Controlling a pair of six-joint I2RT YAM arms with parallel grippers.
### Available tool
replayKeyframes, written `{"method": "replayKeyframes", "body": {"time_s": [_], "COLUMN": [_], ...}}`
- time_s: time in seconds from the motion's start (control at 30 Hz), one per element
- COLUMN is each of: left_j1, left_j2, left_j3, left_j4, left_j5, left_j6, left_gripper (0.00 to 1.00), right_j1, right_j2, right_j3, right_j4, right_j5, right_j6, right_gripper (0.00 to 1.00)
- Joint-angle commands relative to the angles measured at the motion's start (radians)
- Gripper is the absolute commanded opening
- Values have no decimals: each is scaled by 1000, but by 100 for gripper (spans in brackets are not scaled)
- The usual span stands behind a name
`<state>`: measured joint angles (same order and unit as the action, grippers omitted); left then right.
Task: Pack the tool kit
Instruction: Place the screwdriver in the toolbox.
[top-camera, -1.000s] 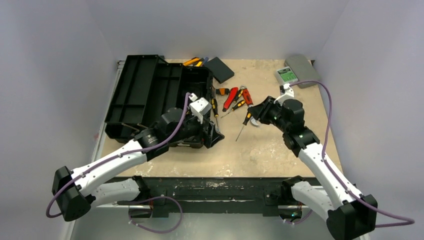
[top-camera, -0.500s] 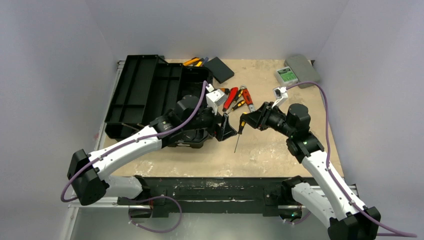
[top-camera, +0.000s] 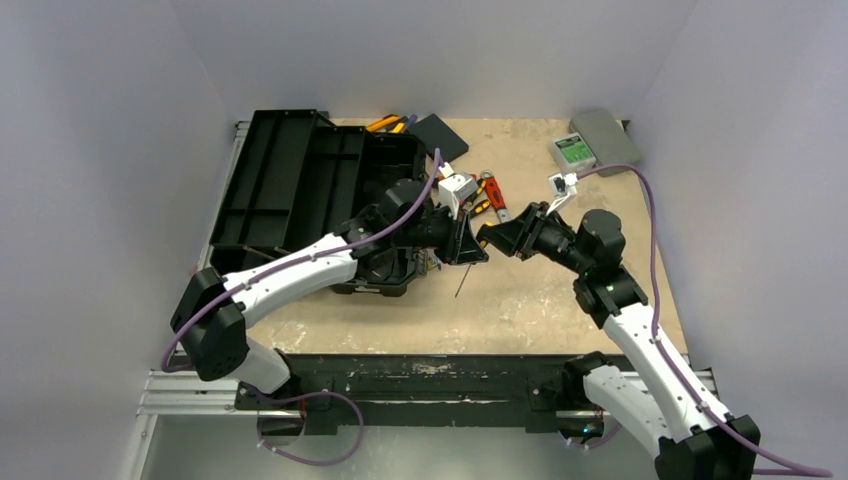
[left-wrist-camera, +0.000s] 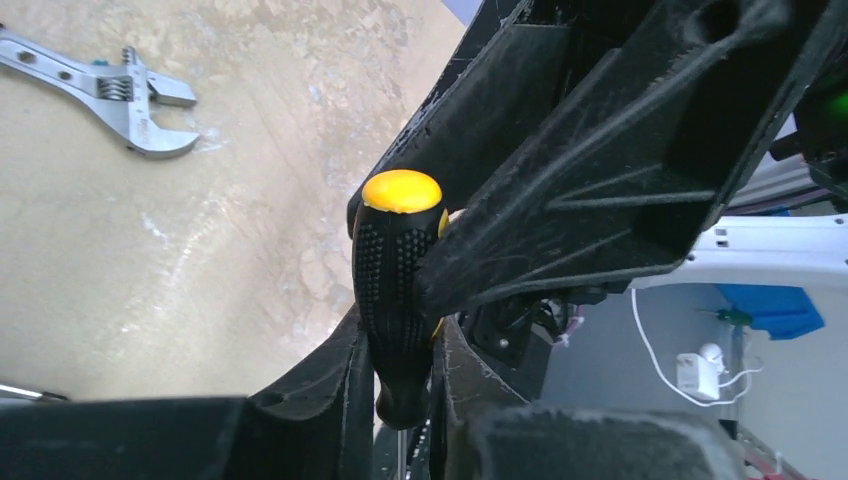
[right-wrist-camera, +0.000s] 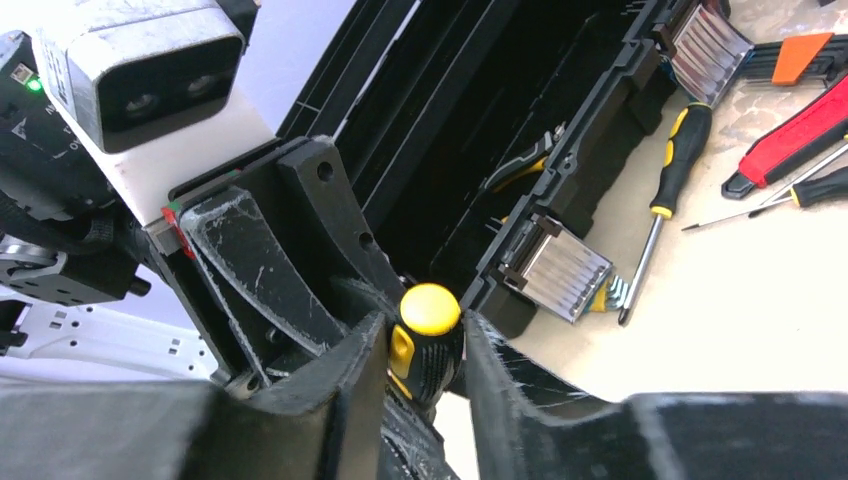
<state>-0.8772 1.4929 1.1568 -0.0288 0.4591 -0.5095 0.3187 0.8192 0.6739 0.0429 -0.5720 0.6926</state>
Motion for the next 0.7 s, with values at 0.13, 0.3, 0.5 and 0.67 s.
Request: {"method": "replayKeyframes", "body": {"time_s": [0.13, 0.3, 0.5, 0.67], "left_j1": [13, 72, 193, 230], "left_j2": [-120, -235, -360, -371], "left_j3": [28, 46, 72, 146], "left_j4": [-128, -367, -573, -709], "left_j5": [-175, -383, -690, -1036], "left_j6": [70, 117, 159, 225], "left_gripper": [0, 0, 0, 0], "right_j1": [-1, -1, -1, -2], "right_j2": [-61, -120, -124, -97], "right_j3": [23, 35, 31, 12], "right_j4": [-66, -179, -217, -189], "right_j5": [121, 296, 354, 356], "right_j6": [-37, -73, -136, -156], "right_gripper": [63, 81, 99, 99]}}
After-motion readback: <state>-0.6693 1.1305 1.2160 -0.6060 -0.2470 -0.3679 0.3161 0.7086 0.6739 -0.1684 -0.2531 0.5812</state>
